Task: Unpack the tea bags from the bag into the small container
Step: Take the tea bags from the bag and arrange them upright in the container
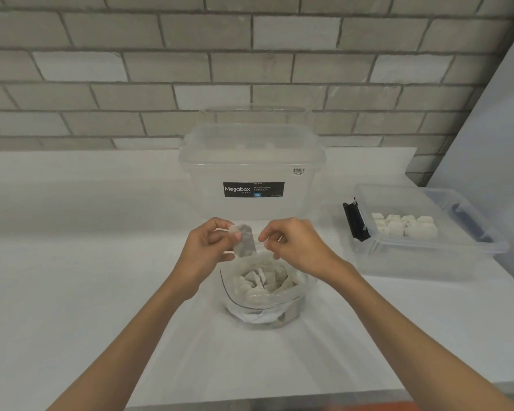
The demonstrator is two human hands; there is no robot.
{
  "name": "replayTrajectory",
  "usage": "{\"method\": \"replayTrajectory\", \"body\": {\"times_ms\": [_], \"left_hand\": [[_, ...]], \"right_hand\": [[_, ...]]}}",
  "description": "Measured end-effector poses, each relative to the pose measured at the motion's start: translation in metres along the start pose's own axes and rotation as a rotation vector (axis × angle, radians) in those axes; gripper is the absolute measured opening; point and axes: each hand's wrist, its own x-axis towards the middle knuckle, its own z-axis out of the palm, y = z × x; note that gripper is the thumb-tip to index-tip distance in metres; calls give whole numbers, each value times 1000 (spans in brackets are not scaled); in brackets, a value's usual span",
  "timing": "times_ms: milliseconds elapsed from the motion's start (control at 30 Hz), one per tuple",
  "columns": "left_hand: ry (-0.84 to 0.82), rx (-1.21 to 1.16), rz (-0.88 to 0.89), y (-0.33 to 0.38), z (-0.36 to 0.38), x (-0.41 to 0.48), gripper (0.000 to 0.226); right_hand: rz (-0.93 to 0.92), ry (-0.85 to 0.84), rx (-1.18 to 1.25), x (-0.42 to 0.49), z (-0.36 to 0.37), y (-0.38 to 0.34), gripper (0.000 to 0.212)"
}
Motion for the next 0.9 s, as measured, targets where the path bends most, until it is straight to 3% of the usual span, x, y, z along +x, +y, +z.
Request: {"method": "replayTrajectory", "body": {"times_ms": [200,367,500,900], "left_hand": [[-9,-82,-27,-2,2,-4,20],[-6,-56,33,3,4,-7,22],[40,32,115,9,4,-7,8],[88,213,197,5,-2,-3,1]], "right_hand": [[58,-15,242,-4,18,-3,15],[48,74,273,-5,23,-2,9],[7,75,260,-7,21,-2,6],[125,-152,-231,-9,58,19,16]]}}
